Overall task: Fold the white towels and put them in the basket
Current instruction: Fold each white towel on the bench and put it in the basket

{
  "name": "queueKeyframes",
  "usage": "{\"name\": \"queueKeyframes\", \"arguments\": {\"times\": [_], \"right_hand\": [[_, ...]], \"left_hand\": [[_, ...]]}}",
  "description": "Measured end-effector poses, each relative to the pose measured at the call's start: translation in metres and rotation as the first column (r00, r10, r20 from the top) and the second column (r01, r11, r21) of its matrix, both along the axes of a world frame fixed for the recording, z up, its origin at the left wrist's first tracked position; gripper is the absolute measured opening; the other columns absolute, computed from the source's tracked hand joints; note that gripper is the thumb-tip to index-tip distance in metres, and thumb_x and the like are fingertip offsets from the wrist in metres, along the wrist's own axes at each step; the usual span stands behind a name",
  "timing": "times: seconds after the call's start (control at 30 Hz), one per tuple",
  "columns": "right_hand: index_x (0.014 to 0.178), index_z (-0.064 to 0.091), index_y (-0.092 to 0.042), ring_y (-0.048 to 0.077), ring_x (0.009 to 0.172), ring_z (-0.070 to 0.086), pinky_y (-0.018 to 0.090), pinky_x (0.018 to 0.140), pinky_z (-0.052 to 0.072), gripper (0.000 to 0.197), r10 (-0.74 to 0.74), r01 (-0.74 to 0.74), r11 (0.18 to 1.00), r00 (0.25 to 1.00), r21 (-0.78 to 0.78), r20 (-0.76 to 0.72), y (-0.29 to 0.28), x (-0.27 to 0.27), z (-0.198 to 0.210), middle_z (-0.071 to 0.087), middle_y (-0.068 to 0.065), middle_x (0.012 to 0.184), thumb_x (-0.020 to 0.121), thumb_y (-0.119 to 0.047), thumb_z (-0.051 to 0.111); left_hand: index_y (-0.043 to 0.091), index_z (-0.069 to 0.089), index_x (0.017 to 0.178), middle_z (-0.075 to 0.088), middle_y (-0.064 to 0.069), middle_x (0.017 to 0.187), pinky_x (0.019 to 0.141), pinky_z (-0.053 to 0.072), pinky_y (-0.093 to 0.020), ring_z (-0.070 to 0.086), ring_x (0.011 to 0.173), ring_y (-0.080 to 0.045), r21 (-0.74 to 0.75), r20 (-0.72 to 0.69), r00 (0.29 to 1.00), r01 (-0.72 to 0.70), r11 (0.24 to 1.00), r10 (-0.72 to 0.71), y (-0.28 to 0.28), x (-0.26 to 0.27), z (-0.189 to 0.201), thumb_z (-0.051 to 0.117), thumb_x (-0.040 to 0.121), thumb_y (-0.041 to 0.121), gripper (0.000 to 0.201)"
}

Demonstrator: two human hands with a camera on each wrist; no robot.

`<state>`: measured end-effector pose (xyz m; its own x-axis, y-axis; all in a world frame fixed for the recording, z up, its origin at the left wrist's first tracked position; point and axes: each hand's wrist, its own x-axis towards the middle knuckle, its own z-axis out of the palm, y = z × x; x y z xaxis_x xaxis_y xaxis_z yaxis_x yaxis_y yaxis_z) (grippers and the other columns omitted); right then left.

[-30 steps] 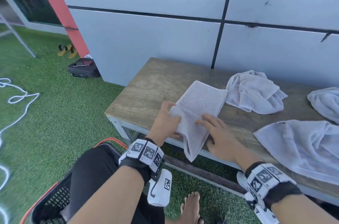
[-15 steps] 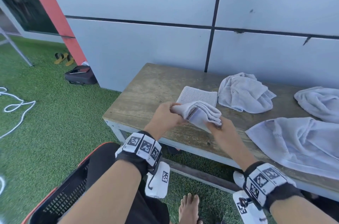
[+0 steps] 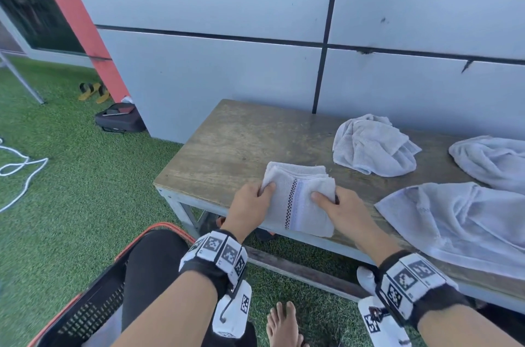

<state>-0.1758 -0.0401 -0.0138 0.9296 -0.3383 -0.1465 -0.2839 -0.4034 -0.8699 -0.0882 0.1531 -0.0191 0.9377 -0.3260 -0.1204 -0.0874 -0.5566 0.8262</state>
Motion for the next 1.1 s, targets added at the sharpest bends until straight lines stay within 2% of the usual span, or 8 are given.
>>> {"name": "queueKeyframes", "arguments": {"times": [0.07, 0.13, 0.23, 0.37, 0.47, 0.63, 0.87, 1.1], "right_hand": [[0.092, 0.066, -0.014, 0.025, 0.072, 0.066, 0.031, 0.062, 0.042, 0.025, -0.029, 0.028, 0.997, 1.0, 0.069, 0.004, 0.001, 0.003, 0.003, 0.07, 0.006, 0.084, 0.095, -0.038, 0.061], [0.085, 0.057, -0.01, 0.016, 0.061, 0.051, 0.029, 0.06, 0.035, 0.022, -0.042, 0.043, 0.989, 0.999, 0.142, -0.004, 0.001, 0.008, 0.007, 0.056, 0.002, 0.074, 0.096, -0.029, 0.057], [0.08, 0.046, -0.013, 0.012, 0.06, 0.038, 0.027, 0.057, 0.029, 0.018, -0.075, 0.076, 0.992, 0.997, 0.1, -0.014, -0.002, 0.02, 0.01, 0.043, 0.0, 0.072, 0.096, -0.018, 0.052], [0.09, 0.054, -0.007, 0.013, 0.064, 0.043, 0.027, 0.055, 0.032, 0.017, -0.136, 0.134, 0.99, 0.99, -0.051, -0.047, -0.008, 0.041, -0.002, 0.049, 0.0, 0.078, 0.097, -0.022, 0.051], [0.096, 0.058, -0.006, 0.014, 0.066, 0.048, 0.029, 0.056, 0.036, 0.019, -0.2, 0.189, 0.974, 0.976, -0.123, -0.085, -0.01, 0.049, -0.015, 0.057, 0.002, 0.083, 0.096, -0.024, 0.054], [0.084, 0.052, -0.009, 0.014, 0.063, 0.045, 0.028, 0.053, 0.033, 0.018, -0.262, 0.25, 0.96, 0.961, -0.124, -0.086, -0.011, 0.052, -0.023, 0.052, 0.001, 0.077, 0.095, -0.024, 0.055], [0.076, 0.045, -0.014, 0.016, 0.062, 0.045, 0.029, 0.052, 0.031, 0.027, -0.295, 0.281, 0.947, 0.952, -0.158, -0.075, -0.012, 0.058, -0.027, 0.05, 0.001, 0.072, 0.097, -0.028, 0.055], [0.088, 0.056, -0.01, 0.023, 0.078, 0.056, 0.034, 0.06, 0.037, 0.023, -0.333, 0.318, 0.931, 0.941, -0.18, -0.056, -0.012, 0.062, -0.028, 0.06, 0.004, 0.082, 0.097, -0.031, 0.053]], "left_hand": [[0.019, 0.029, 0.066, 0.033, 0.004, 0.058, 0.051, 0.024, -0.029, 0.03, 0.051, -0.014, 0.016, 0.016, 0.999, -0.03, 0.999, 0.029, -0.004, 0.003, -0.002, 0.046, 0.101, 0.042, 0.045], [0.018, 0.032, 0.065, 0.035, 0.005, 0.058, 0.051, 0.026, -0.03, 0.033, 0.051, -0.014, 0.005, 0.033, 0.997, -0.076, 0.997, 0.076, -0.009, 0.007, -0.002, 0.044, 0.102, 0.041, 0.045], [0.019, 0.036, 0.065, 0.04, 0.005, 0.06, 0.052, 0.029, -0.03, 0.038, 0.053, -0.013, 0.002, 0.031, 0.99, -0.138, 0.99, 0.138, -0.018, 0.016, -0.005, 0.041, 0.103, 0.045, 0.046], [0.022, 0.038, 0.066, 0.045, 0.004, 0.064, 0.058, 0.034, -0.031, 0.043, 0.057, -0.015, 0.059, 0.028, 0.985, -0.173, 0.983, 0.171, -0.029, 0.031, -0.015, 0.036, 0.101, 0.052, 0.047], [0.021, 0.043, 0.069, 0.053, 0.002, 0.07, 0.063, 0.04, -0.033, 0.052, 0.065, -0.018, 0.193, 0.038, 0.988, -0.155, 0.969, 0.151, -0.034, 0.039, -0.021, 0.033, 0.102, 0.052, 0.046], [0.017, 0.057, 0.087, 0.059, 0.001, 0.081, 0.071, 0.04, -0.035, 0.057, 0.077, -0.021, 0.371, 0.083, 0.988, -0.152, 0.916, 0.13, -0.039, 0.046, -0.021, 0.028, 0.102, 0.055, 0.05], [0.018, 0.06, 0.087, 0.062, -0.002, 0.084, 0.071, 0.042, -0.037, 0.059, 0.077, -0.024, 0.405, 0.141, 0.977, -0.203, 0.891, 0.158, -0.043, 0.05, -0.025, 0.022, 0.103, 0.055, 0.055], [0.012, 0.064, 0.097, 0.066, -0.008, 0.094, 0.077, 0.048, -0.04, 0.063, 0.087, -0.029, 0.393, 0.081, 0.983, -0.182, 0.901, 0.163, -0.046, 0.06, -0.026, 0.024, 0.102, 0.057, 0.06]]}}
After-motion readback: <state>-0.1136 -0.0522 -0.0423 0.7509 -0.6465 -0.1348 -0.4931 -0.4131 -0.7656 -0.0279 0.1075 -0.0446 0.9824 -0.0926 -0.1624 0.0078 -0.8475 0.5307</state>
